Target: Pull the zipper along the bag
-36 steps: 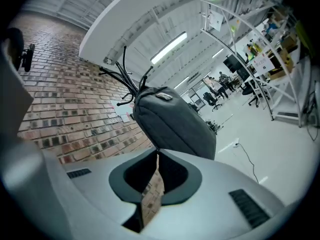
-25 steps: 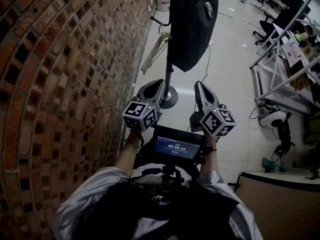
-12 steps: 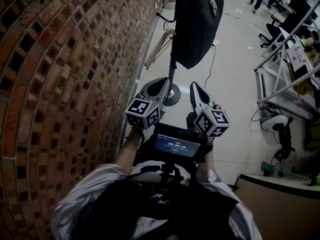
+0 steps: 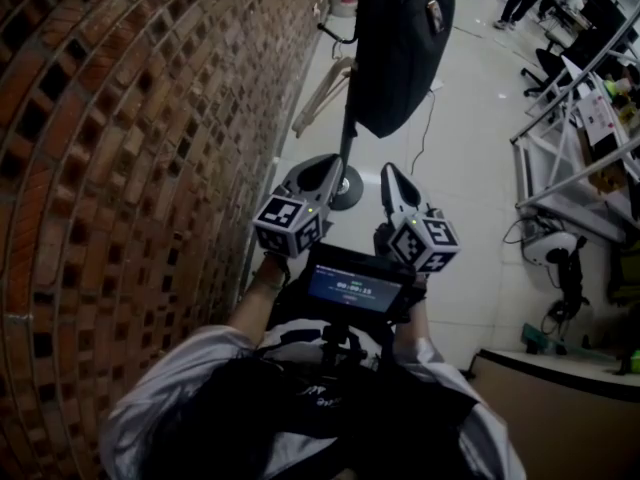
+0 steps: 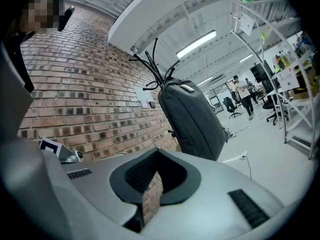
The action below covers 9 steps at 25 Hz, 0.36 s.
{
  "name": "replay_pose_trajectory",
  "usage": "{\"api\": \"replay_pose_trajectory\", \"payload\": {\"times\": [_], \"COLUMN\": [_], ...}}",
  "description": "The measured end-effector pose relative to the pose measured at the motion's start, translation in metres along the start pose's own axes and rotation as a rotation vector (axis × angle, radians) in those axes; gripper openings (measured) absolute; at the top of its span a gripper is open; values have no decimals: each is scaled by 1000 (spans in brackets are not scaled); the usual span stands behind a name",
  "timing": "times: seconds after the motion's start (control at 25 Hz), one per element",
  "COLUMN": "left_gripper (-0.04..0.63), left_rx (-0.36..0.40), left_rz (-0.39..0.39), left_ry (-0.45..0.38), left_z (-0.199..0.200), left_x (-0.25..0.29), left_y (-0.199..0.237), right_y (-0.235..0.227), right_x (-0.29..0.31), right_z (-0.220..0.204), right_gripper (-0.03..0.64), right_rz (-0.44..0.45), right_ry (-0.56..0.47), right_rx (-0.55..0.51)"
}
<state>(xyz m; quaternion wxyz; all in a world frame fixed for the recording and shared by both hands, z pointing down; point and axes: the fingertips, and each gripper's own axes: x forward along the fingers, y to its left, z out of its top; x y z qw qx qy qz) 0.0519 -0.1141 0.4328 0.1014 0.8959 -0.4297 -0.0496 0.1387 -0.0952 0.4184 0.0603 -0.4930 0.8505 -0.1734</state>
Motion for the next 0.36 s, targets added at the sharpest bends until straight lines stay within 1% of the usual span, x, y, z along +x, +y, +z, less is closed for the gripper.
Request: {"api": "replay_pose_trajectory", "payload": {"times": [0.16, 0.36], "left_gripper": [2, 2], "left_rx": [2, 7], "left_rz": [-1, -6], "left_ry": [5, 4], "left_z": [-1, 1], "left_x": [1, 2], "left_y": [3, -1], "right_y": [-12, -10], "right_x": [6, 5], "right_z": [-7, 1], "right_gripper": [-11, -11], "right_rz": [9, -5], "right_ry": [-35, -44], "right_rx": [-9, -8]}}
